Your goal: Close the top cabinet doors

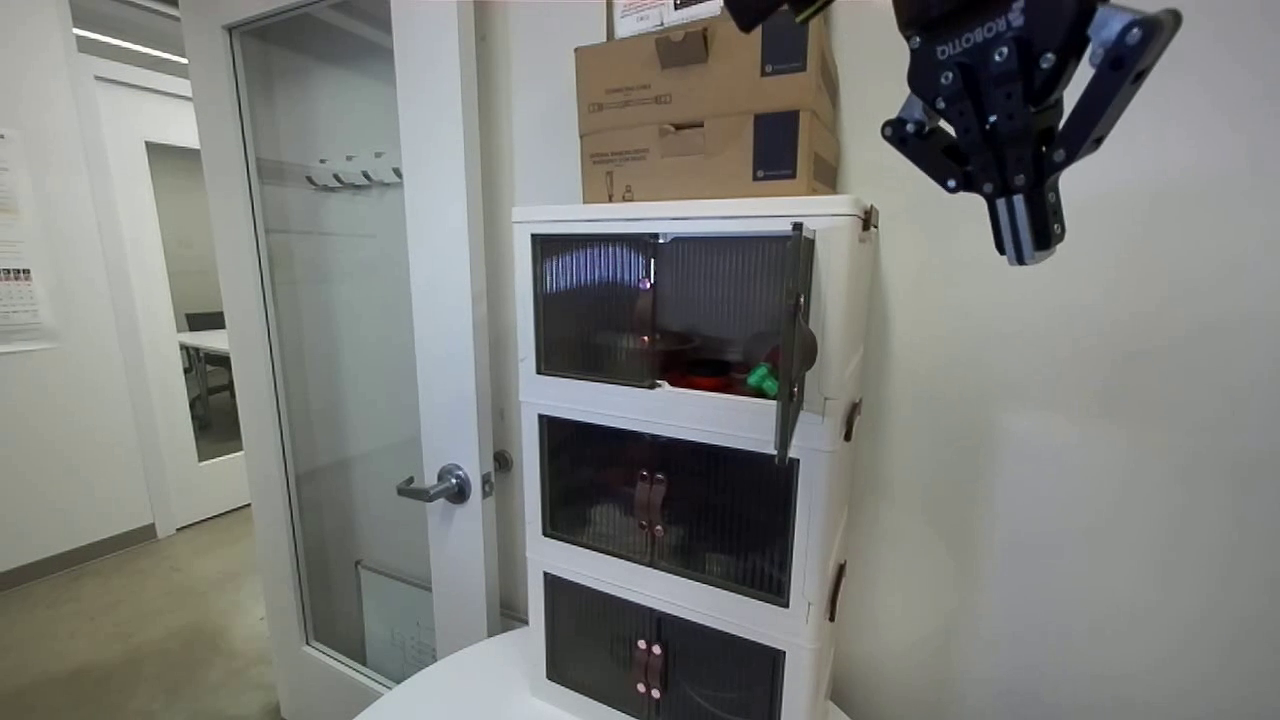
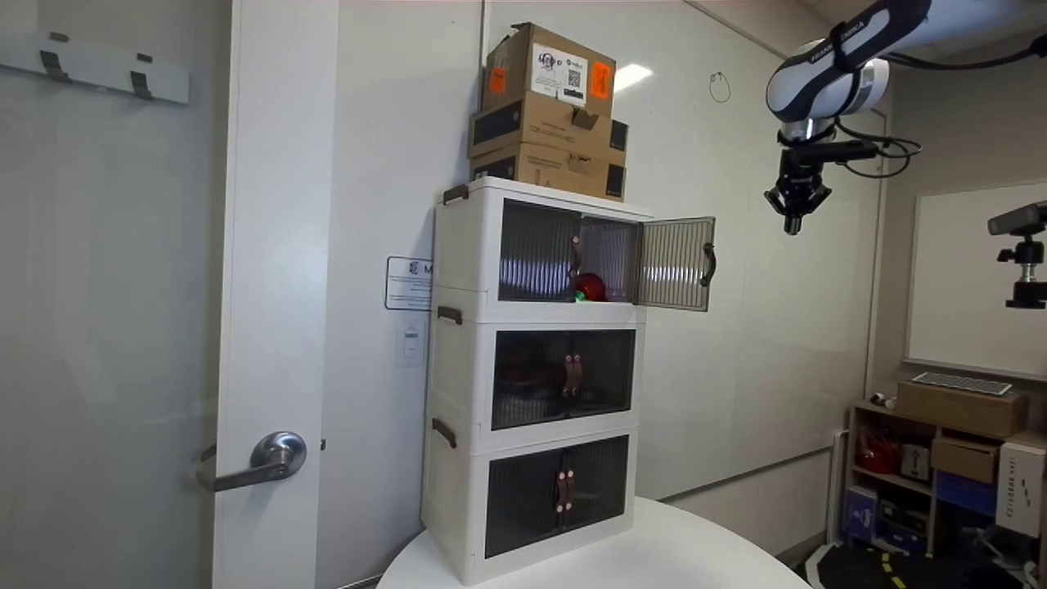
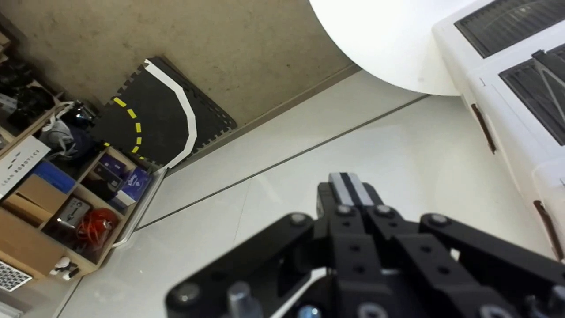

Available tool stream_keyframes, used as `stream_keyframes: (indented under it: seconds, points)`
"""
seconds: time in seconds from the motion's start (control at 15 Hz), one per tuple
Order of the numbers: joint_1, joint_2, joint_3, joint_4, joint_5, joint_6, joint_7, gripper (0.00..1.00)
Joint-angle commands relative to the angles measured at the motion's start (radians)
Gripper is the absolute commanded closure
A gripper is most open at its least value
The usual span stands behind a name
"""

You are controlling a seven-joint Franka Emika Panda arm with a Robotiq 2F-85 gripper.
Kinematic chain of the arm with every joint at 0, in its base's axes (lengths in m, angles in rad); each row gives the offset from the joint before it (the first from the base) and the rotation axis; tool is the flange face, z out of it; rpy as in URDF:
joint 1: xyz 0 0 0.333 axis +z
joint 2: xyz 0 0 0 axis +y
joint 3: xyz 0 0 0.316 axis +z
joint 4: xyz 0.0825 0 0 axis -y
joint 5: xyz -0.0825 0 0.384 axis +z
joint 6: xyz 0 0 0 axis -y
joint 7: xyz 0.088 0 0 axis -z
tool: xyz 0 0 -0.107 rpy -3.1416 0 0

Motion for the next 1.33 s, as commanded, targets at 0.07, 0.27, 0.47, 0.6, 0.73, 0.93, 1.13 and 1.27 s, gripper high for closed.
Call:
stream_keyframes:
  seconds: [0.07,0.27,0.47,0.6,0.73,0.93,1.13,1.27]
  points:
    - [-0.003,0.095,0.005,0.066,0.089,0.053,-0.009,1.0]
    - [-0.005,0.154,-0.006,0.086,0.087,0.091,0.053,1.0]
    - [-0.009,0.19,-0.026,0.086,0.064,0.132,0.16,1.0]
    - [-0.001,0.207,-0.042,0.082,0.047,0.159,0.227,1.0]
    - [0.012,0.218,-0.049,0.076,0.033,0.18,0.283,1.0]
    - [0.044,0.216,-0.037,0.06,0.012,0.204,0.335,1.0]
    - [0.104,0.197,-0.017,0.035,-0.024,0.232,0.356,1.0]
    - [0.154,0.163,0.012,0.001,-0.039,0.251,0.334,1.0]
